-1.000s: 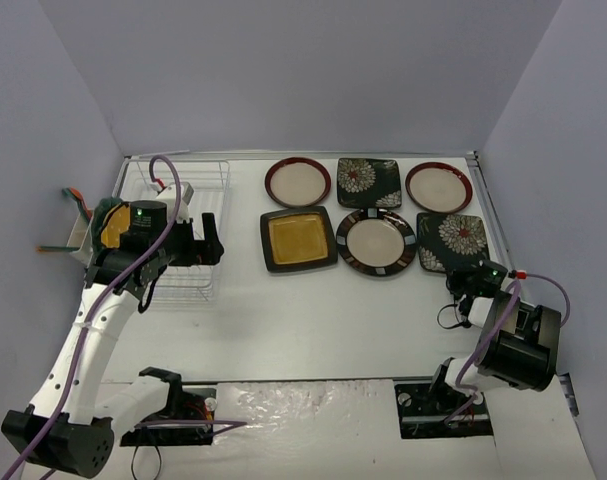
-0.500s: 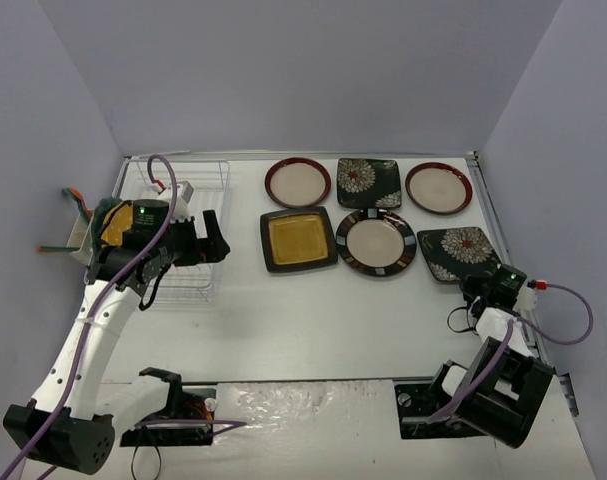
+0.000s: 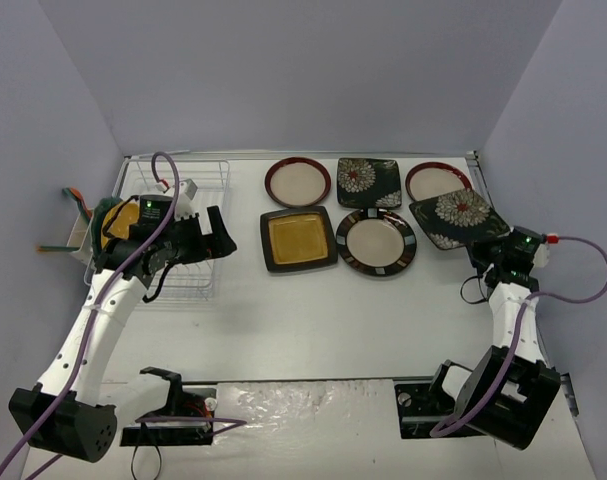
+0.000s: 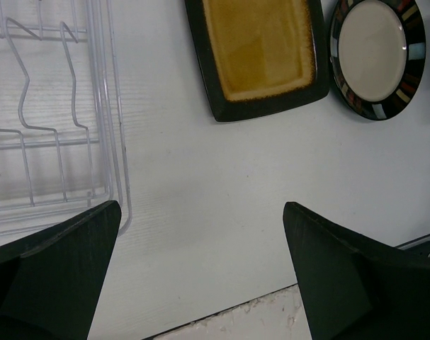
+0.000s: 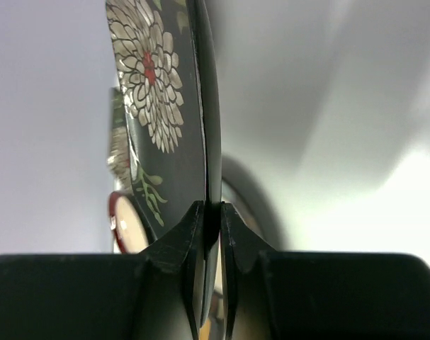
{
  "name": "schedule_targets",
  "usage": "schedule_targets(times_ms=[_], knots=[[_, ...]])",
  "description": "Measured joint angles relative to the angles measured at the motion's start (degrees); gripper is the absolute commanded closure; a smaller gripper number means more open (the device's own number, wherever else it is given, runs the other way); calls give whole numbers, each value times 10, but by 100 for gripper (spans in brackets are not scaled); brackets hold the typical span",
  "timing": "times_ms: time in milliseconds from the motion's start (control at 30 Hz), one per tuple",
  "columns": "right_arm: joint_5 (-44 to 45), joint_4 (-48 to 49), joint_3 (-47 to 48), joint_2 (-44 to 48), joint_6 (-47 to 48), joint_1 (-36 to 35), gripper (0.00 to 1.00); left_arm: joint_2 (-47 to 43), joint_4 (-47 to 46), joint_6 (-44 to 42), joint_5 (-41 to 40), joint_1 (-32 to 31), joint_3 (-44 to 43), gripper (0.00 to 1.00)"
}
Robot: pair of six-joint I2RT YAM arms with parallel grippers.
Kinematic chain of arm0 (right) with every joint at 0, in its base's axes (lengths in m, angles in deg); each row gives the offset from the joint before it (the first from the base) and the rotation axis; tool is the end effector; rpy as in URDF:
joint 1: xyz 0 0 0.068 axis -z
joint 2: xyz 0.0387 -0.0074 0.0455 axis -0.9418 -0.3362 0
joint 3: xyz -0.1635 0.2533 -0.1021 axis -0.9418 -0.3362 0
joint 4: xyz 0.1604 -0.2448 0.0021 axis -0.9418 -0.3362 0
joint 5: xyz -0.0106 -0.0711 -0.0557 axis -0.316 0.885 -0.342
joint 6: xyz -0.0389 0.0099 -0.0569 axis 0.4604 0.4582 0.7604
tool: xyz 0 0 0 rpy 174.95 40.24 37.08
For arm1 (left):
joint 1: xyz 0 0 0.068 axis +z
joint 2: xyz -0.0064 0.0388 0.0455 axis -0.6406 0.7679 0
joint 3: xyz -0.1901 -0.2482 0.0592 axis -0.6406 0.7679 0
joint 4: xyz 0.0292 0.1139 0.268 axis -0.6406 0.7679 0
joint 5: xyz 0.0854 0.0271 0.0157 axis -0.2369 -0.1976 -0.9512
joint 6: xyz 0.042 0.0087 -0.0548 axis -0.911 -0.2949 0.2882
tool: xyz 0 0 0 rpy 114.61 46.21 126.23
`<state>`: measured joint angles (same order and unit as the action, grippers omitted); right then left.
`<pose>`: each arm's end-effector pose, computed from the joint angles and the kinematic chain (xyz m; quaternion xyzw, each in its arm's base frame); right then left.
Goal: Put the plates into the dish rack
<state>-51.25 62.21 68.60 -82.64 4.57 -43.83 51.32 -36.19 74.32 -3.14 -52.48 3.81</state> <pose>0.2545 -0.1104 0.2767 0.5060 0.6506 0.2635 0.5012 0.2424 -0.0722 0.3867 -0.0391 0.8857 -0.2787 0.3694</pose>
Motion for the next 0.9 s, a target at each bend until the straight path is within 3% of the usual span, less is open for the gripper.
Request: schedule_targets(times_ms=[300, 533, 900], knots=[[-127, -11, 125, -27, 58, -39, 100, 18, -14, 26, 34, -1, -36, 3], [-216, -12, 147, -43, 77, -131, 100, 57, -80, 82, 85, -9, -54, 3], [-307, 18, 155, -67, 75, -279, 100, 175, -198, 171, 128, -99, -120, 3]])
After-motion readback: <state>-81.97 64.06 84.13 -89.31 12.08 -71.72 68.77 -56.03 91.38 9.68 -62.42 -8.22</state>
